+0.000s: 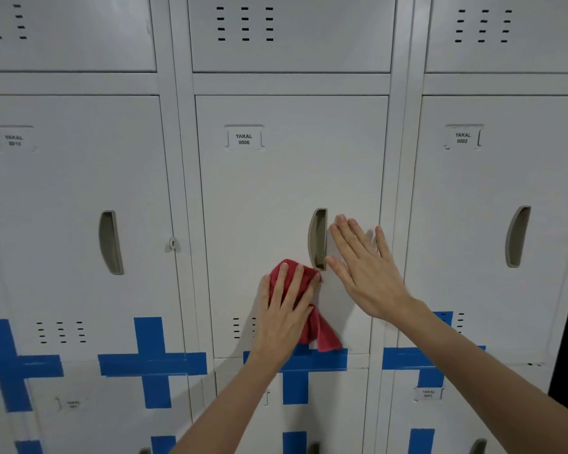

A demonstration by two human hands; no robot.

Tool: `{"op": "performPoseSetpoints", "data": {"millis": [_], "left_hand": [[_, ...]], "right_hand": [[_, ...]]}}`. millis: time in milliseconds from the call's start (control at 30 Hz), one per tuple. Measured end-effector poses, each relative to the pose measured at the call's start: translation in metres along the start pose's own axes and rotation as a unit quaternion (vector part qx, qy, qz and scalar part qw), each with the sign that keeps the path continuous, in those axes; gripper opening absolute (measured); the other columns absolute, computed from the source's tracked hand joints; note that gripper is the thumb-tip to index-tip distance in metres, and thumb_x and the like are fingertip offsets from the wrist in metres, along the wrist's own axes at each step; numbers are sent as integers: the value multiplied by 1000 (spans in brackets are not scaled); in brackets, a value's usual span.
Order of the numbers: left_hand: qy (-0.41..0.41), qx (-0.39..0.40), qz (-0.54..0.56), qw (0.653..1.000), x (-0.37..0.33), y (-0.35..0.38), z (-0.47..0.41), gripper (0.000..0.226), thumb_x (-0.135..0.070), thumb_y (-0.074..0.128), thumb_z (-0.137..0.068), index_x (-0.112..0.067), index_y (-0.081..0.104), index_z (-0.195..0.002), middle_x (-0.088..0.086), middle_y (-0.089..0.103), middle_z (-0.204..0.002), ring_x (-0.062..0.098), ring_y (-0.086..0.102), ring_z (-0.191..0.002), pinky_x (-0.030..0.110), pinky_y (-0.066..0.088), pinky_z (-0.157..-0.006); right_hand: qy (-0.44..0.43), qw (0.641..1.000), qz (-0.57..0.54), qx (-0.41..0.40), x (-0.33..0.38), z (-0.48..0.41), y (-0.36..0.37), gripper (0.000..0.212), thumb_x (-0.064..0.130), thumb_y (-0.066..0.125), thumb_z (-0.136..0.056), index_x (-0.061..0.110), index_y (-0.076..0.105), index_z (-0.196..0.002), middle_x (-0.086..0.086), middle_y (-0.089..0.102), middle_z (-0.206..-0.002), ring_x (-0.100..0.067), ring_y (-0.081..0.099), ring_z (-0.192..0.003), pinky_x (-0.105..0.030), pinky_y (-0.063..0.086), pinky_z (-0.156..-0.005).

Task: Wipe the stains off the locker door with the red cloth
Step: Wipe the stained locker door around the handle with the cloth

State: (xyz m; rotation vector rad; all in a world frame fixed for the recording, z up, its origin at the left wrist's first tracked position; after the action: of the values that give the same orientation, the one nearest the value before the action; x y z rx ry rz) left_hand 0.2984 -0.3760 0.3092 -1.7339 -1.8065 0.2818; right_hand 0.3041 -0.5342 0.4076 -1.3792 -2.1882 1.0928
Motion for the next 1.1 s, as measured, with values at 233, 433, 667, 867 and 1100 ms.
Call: {"op": "performPoseSetpoints", "data": {"millis": [233,433,667,867,1100], "left_hand": [[-18,5,37,999,-36,11,-7,86,-39,70,-79,-24,23,-150,12,25,-153,33,20,-143,57,16,-113],[-5,24,29,999,-47,9,-11,95,-41,76,-70,-21,25,-148,9,28,-151,31,23,-140,53,16,-111],[11,33,47,998,-67,2,-21,106,-43,84,-58,-11,29,-144,12,38,-148,27,28,-139,50,29,-109],[53,-15,23,998,-66,-14,-46,98,-34,75,-71,-10,19,-149,11,36,-152,29,31,-141,46,23,-114],[-2,-55,27,998,-55,-33,-87,85,-33,64,-81,-7,22,-150,15,21,-157,33,18,-145,49,11,-119]], "right_hand": [[-10,1000,-26,2,-3,-1,0,70,56,-8,-90,22,-6,-150,9,-18,-156,-5,-20,-142,-40,-16,-115],[-20,998,-60,9,-6,-1,-7,67,56,-5,-91,25,-5,-150,12,-16,-156,-1,-18,-141,-39,-18,-115],[-25,983,-179,44,-9,-2,-20,59,55,5,-96,28,1,-149,14,-6,-157,6,-10,-140,-40,-15,-116],[38,950,-310,-31,-24,6,-38,56,48,11,-100,26,16,-150,12,14,-157,10,4,-140,-32,-14,-117],[54,946,-311,-78,-35,14,-44,60,52,9,-96,26,20,-149,11,21,-155,11,9,-139,-29,-13,-117]]}}
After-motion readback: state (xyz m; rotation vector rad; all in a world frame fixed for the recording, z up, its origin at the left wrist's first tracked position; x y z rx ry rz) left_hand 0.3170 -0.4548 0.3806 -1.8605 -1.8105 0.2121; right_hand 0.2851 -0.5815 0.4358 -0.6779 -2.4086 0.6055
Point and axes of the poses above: each hand's wrist, its own z-axis away from the middle knuckle, its own y-axis out of the palm, x = y × z, the point moved 4 cm from there along -z, towards the middle knuckle
